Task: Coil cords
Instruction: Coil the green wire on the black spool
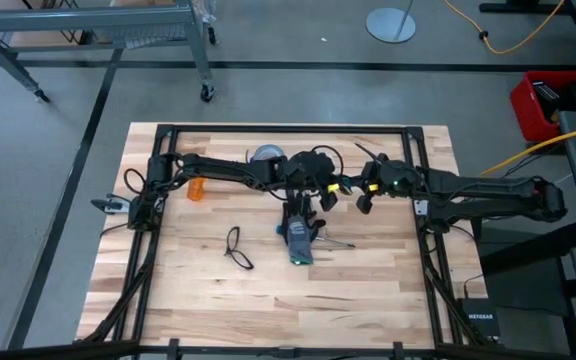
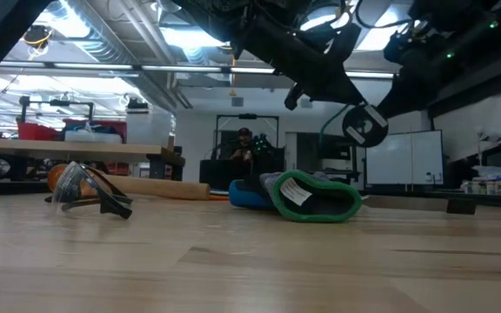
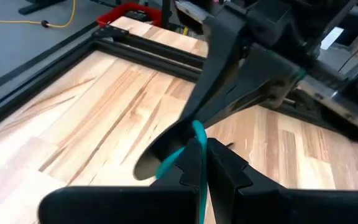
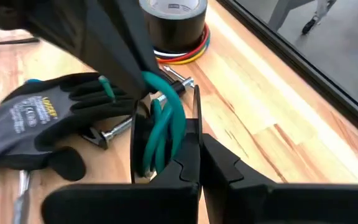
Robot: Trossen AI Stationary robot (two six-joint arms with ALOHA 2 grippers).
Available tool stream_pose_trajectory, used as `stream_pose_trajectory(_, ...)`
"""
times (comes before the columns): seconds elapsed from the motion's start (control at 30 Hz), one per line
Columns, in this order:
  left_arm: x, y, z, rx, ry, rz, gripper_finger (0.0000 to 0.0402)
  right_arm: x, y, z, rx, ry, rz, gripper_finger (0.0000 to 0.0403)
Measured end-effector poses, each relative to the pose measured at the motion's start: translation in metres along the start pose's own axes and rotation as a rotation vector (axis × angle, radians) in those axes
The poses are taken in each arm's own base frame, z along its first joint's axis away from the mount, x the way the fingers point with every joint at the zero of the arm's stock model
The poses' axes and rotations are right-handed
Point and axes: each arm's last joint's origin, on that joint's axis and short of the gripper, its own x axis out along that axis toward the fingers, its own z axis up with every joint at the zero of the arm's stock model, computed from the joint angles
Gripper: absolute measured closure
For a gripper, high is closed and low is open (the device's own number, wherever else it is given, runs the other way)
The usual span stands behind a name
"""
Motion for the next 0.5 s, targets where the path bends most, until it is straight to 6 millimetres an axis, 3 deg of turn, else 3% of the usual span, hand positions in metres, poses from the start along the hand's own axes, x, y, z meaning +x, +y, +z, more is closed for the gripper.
stream_pose_trajectory(0.5,-0.002,-0.001,0.003,0.012,0.002,-0.043,0.0400,-0.040,-0.005,0.000,0.022,-0.118,0.109,0.0402)
